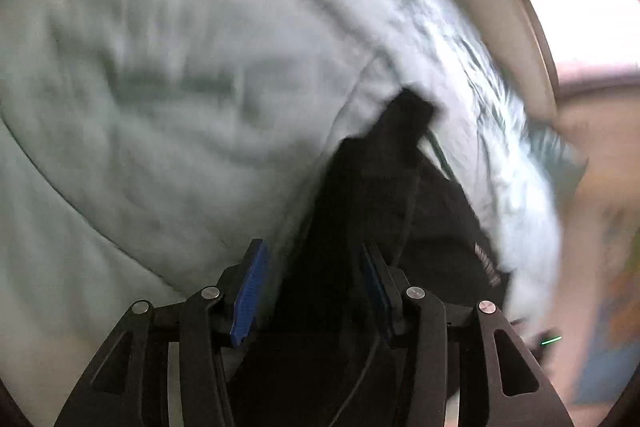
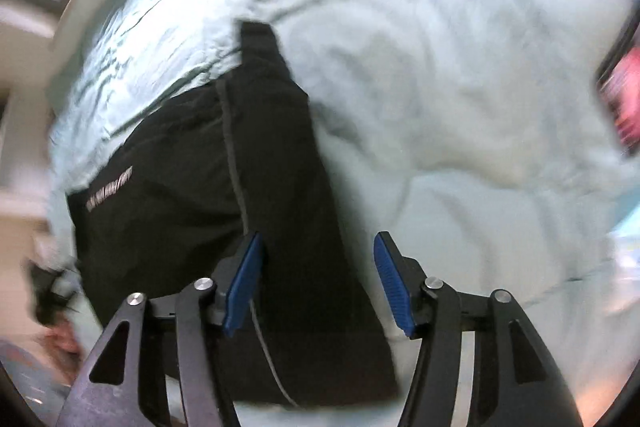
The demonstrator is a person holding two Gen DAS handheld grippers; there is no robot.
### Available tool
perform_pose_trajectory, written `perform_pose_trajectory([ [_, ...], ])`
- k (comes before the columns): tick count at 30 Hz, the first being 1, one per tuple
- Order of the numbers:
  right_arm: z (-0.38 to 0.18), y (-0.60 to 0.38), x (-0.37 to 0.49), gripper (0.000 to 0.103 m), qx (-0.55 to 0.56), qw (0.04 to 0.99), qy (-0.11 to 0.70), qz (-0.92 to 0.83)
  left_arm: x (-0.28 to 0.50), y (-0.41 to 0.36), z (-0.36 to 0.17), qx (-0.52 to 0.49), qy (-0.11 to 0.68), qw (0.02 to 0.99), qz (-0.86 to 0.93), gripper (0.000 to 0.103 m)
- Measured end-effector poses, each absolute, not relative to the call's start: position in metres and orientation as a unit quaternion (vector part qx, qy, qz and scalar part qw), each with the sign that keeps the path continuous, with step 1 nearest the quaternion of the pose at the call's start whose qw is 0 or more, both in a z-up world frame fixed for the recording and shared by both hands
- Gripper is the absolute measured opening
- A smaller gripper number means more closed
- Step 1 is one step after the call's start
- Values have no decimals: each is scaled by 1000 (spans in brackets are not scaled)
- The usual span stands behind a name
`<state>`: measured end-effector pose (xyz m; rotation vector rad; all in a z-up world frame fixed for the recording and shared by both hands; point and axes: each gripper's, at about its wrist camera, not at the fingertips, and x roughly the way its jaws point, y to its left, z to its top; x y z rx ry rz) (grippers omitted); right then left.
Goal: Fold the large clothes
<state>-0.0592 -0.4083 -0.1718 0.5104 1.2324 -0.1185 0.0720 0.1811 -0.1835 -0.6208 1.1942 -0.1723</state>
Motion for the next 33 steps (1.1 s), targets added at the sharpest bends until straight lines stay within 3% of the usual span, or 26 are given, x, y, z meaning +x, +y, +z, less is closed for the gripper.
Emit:
perform_pose_trajectory([
  [4,-136,-344,-63,63,158,821,547,-29,58,134,-136,-190,528,818,-125,50],
  [6,-148,-308,-56,63,114,820,561,-25,50,99,-143,-147,546,813,-136,50],
  [9,-196,-302,-55,63,74,789,607,-57,53,63,-199,-75,601,788,-108,50],
  [15,-216,-314,-45,64,129,765,627,-75,71,80,-210,-136,601,782,-90,54],
  [22,-128,-285,-63,64,76,810,578,-67,43,64,-122,-67,543,827,-124,54],
  [27,-60,-274,-79,66,61,841,536,-47,8,40,-48,12,451,887,-97,54],
  [33,-9,-265,-71,66,62,863,500,-44,-15,36,27,-5,389,917,-93,54],
])
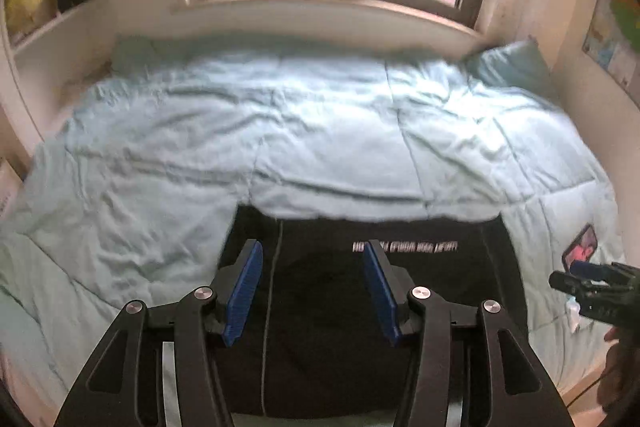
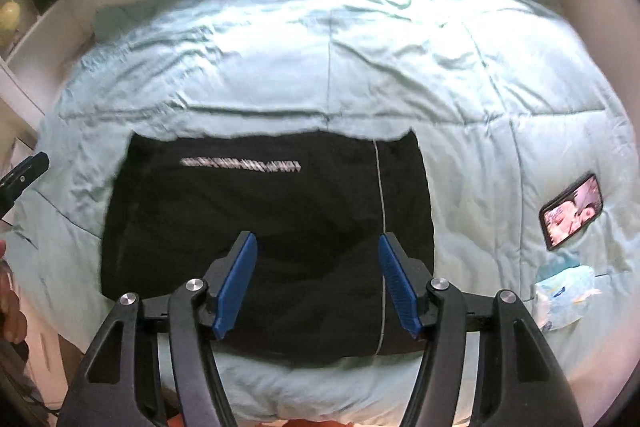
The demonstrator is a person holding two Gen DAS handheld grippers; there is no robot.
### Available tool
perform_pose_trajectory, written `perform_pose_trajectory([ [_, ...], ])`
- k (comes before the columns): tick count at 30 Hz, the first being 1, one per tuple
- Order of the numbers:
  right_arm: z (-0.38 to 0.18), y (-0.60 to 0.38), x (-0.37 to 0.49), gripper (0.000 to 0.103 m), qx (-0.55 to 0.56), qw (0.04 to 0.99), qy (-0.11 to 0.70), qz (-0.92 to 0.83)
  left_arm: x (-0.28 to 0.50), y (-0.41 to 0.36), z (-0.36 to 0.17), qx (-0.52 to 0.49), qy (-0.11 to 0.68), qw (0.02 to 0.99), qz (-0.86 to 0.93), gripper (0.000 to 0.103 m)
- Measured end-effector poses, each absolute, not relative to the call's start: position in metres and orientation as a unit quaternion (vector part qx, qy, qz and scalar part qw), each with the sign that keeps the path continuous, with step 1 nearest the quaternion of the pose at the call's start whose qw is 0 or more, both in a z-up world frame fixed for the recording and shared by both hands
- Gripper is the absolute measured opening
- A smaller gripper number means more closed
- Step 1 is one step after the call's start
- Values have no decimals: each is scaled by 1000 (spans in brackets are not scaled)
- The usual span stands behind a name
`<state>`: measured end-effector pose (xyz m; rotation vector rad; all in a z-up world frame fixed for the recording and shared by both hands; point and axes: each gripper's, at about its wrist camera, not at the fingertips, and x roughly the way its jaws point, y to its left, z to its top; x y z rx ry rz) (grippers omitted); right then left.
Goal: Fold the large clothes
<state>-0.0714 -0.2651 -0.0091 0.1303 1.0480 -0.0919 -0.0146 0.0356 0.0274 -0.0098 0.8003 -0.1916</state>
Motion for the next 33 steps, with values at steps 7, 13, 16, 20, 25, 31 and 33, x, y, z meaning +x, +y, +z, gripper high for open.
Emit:
perform_pose_trajectory([
  [7,52,-235,-85,77,40,886,460,-38,-32,33,94,38,338,939,-47,60],
  [13,85,-220,-90,79,2,900,432,-48,-51,35,122,33,327,944,-39,68],
  [16,92,-216,-88,79,4,902,428,-44,-55,34,123,29,334,941,-48,68],
  [20,87,-213,-80,79,10,899,436,-38,-55,31,114,31,349,935,-48,68],
  [25,71,-213,-69,79,15,888,458,-39,-51,23,92,41,380,922,-58,68],
  [31,53,-215,-59,79,19,875,483,-40,-46,17,78,54,395,915,-62,68],
  [33,49,-214,-57,79,21,872,487,-40,-45,17,77,59,395,915,-62,68],
])
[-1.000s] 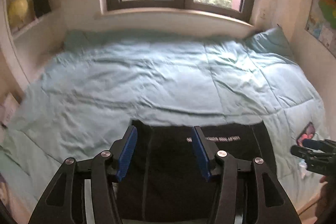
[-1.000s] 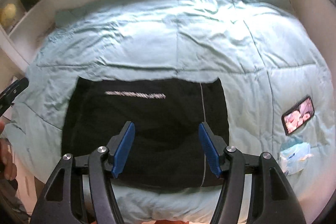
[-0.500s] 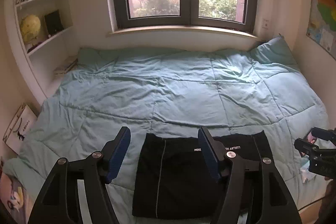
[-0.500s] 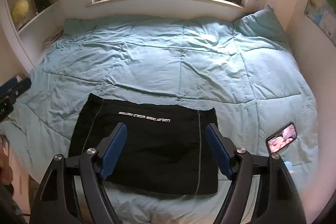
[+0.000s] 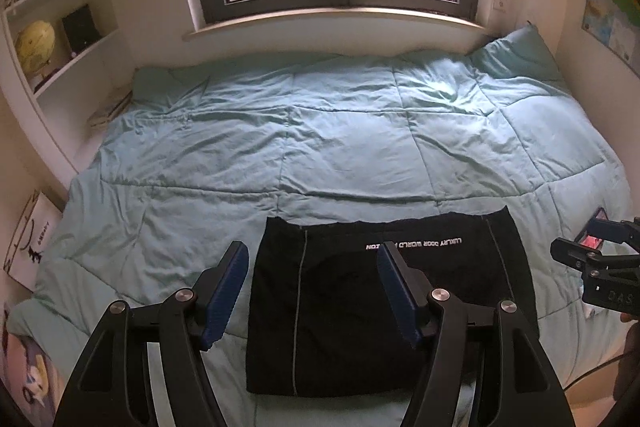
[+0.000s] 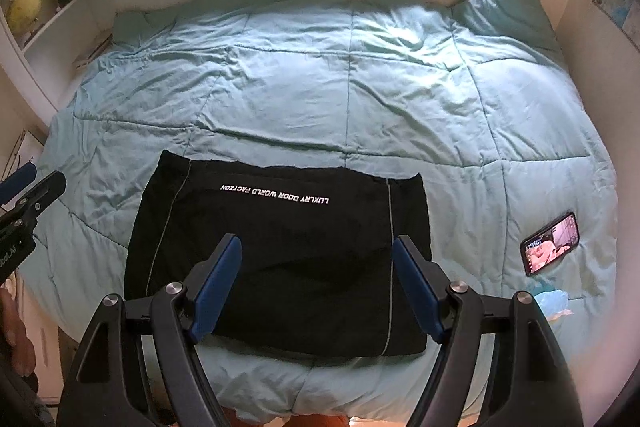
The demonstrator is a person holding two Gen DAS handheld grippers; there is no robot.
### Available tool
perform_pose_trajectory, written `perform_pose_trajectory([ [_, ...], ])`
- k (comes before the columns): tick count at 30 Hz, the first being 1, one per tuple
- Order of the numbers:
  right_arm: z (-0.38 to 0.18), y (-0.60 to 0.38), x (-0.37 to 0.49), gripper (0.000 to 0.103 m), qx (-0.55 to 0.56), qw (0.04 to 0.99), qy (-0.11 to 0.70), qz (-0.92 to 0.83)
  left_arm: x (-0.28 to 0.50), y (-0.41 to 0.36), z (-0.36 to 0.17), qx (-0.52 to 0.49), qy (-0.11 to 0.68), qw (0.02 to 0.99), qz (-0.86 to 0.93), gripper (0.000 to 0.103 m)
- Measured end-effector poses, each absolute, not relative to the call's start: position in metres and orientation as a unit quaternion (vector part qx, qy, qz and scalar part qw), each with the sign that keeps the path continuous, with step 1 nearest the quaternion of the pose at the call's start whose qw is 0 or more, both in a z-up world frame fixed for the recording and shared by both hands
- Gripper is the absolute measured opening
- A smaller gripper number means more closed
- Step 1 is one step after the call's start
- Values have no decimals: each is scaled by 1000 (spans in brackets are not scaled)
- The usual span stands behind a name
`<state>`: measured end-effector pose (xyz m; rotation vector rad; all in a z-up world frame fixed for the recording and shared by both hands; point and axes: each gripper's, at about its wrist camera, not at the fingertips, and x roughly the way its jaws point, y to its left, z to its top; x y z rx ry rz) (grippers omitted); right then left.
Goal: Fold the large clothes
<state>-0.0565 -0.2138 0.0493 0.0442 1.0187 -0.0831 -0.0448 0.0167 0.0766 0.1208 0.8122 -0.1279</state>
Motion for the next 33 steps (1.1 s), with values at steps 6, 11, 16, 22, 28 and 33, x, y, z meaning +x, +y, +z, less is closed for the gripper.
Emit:
perform_pose_trajectory([
  [6,43,-212,-52,79,14,867,496,-40,-38,20,71,60,404,911,-60,68],
  [11,36,-211,-49,79,12,859,510,-40,-35,20,67,58,411,907,-62,68],
  [16,33,-210,-48,79,8,858,512,-43,-33,19,65,64,413,906,-72,68],
  [22,29,-210,-48,79,3,855,515,-53,-32,18,59,66,421,901,-74,68],
  [28,24,-212,-48,79,6,851,522,-56,-30,20,57,63,425,899,-83,68],
  [33,22,-212,-49,79,7,850,524,-58,-33,15,56,67,423,899,-94,68],
])
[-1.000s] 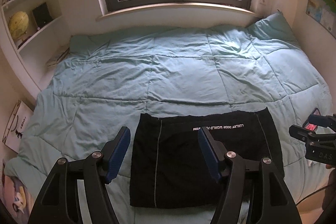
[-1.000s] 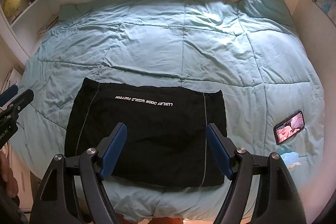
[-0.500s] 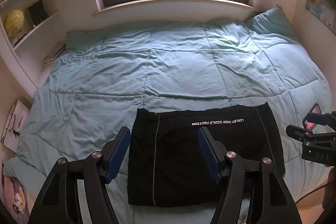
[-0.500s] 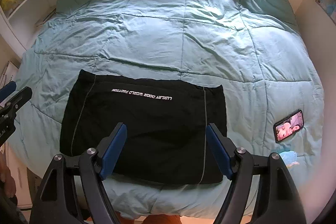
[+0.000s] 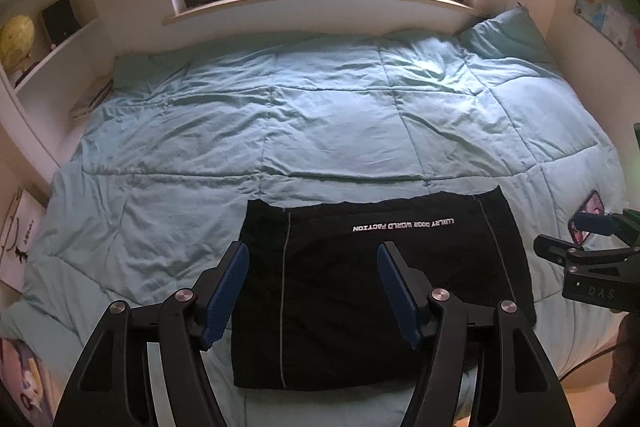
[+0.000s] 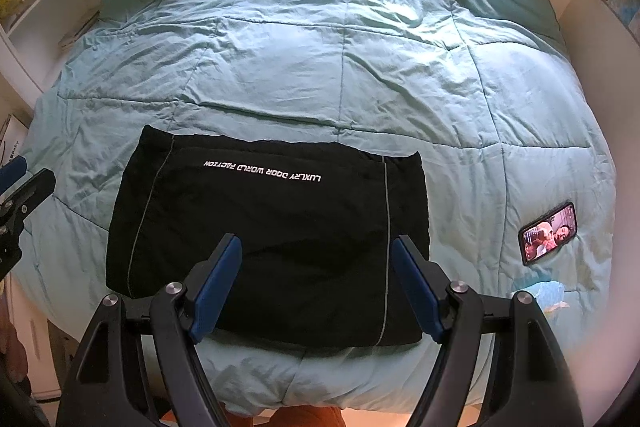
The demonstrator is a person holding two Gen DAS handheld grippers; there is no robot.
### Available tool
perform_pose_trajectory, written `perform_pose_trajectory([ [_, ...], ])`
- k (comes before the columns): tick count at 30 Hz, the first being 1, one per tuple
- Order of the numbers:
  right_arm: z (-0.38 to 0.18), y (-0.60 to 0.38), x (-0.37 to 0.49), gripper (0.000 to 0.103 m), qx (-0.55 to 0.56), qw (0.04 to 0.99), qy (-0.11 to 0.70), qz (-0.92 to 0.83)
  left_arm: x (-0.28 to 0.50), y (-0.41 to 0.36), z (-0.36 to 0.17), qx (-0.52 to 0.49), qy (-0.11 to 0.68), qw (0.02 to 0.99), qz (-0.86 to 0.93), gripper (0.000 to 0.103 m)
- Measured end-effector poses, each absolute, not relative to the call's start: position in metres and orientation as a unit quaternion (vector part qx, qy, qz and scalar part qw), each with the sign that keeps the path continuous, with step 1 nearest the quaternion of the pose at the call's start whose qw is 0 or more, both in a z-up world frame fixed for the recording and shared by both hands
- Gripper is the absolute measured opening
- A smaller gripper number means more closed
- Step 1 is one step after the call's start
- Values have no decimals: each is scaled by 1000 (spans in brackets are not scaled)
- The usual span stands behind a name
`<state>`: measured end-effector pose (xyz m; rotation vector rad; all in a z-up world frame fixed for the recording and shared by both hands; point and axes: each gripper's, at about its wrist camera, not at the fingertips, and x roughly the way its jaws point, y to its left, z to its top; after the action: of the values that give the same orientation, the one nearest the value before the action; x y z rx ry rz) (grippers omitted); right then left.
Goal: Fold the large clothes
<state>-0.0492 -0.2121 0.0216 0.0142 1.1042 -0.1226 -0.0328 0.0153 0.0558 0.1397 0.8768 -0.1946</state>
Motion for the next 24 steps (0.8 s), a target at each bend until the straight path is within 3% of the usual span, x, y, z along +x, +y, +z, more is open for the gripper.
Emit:
perform_pose_trajectory([
  [24,10,-207,-50,79,-1,844,534,-53,-32,23,51,67,424,900,-68,68],
])
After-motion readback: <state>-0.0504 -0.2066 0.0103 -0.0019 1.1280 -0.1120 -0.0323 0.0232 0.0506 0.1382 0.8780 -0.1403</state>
